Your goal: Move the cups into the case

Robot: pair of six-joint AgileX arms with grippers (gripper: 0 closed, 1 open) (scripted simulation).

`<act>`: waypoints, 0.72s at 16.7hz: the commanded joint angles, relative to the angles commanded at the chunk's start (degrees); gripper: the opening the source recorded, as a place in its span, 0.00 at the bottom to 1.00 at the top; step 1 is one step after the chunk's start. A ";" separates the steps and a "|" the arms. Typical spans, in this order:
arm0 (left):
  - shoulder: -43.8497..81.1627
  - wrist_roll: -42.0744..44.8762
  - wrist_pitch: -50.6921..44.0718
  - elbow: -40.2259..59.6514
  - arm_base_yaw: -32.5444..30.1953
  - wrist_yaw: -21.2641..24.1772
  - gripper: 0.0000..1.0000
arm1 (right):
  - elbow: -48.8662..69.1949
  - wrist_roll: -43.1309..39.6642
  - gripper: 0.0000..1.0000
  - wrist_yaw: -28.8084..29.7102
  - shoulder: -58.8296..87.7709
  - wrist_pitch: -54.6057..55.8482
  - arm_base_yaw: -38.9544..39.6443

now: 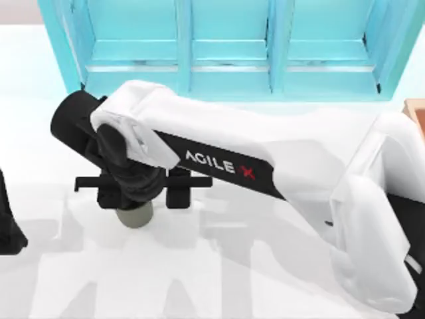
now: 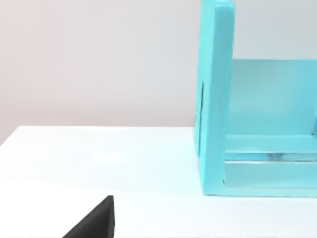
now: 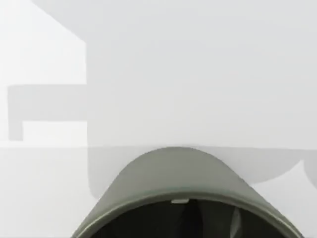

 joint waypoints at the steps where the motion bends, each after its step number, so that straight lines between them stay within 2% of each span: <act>1: 0.00 0.00 0.00 0.00 0.00 0.00 1.00 | 0.00 0.00 0.25 0.00 0.00 0.00 0.00; 4: 0.00 0.00 0.00 0.00 0.00 0.00 1.00 | 0.00 0.00 0.02 0.00 0.00 0.00 0.00; 12: 0.00 0.00 0.00 0.00 0.00 0.00 1.00 | 0.00 0.00 0.00 0.00 0.00 0.00 0.00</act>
